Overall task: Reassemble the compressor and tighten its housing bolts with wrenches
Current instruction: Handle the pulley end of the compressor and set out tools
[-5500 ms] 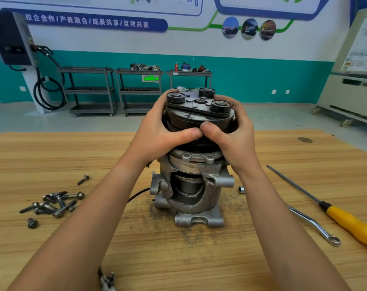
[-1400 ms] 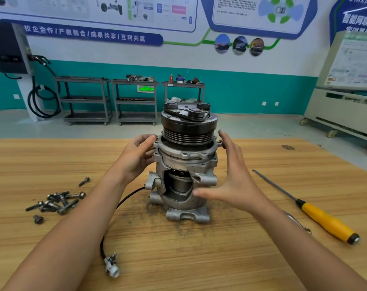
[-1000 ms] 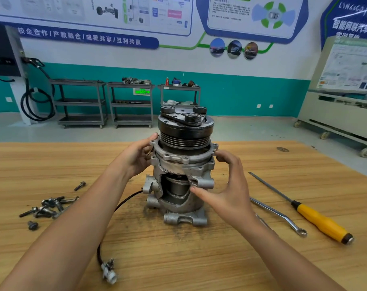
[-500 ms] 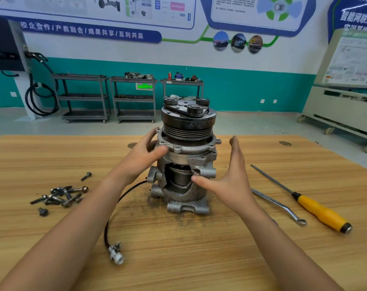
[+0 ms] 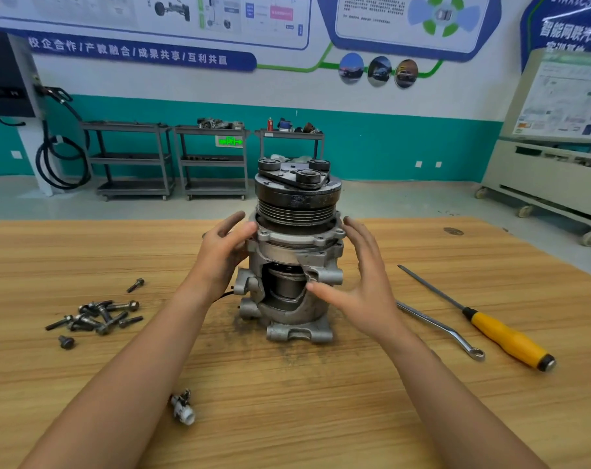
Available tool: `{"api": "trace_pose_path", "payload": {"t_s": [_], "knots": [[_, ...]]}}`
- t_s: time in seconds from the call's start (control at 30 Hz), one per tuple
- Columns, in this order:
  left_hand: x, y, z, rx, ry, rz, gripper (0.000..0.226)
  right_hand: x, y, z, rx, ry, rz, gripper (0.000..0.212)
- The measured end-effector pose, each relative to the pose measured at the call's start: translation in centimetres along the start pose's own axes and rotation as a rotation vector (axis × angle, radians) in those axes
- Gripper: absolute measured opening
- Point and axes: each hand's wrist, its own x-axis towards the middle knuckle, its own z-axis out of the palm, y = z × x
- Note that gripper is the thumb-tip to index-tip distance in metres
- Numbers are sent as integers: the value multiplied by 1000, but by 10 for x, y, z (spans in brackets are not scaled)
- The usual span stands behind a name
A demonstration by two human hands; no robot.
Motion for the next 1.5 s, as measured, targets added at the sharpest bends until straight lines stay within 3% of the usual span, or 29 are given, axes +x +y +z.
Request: {"api": "trace_pose_path", "payload": {"t_s": [0.1, 0.23, 0.33, 0.43, 0.53, 0.67, 0.77, 0.9, 1.1, 1.23, 1.37, 1.5], "knots": [[6, 4, 1, -66, 31, -99, 31, -9, -6, 8, -205, 139, -195, 61], [18, 15, -10, 15, -39, -254, 33, -10, -6, 9, -482, 240, -315, 60], [25, 14, -1, 4, 51, -293, 17, -10, -10, 9, -541, 211, -369, 56], [31, 15, 11, -5, 95, -341, 19, -10, -16, 15, -707, 167, -519, 59], [29, 21, 1, 87, 17, -343, 35, -10, -17, 12, -559, 228, -398, 74], [21, 17, -9, -11, -111, -228, 57, -2, -14, -5, -54, 82, 69, 104], [12, 16, -5, 97, -150, -96, 36, 9, -5, -10, 164, -82, 253, 126], [8, 17, 9, 143, 14, -22, 27, 15, 2, -13, 181, -177, 276, 131], [-7, 14, 2, 145, 145, 41, 19, 39, 11, -30, 155, -359, 240, 110], [-17, 14, -3, 170, 201, 60, 14, 58, 10, -40, -2, -482, 185, 106], [-18, 17, 1, 254, 250, 110, 10, 65, 8, -38, 31, -501, 173, 112], [-15, 17, 3, 260, 291, 124, 13, 60, 12, -38, 95, -412, 160, 113]]}}
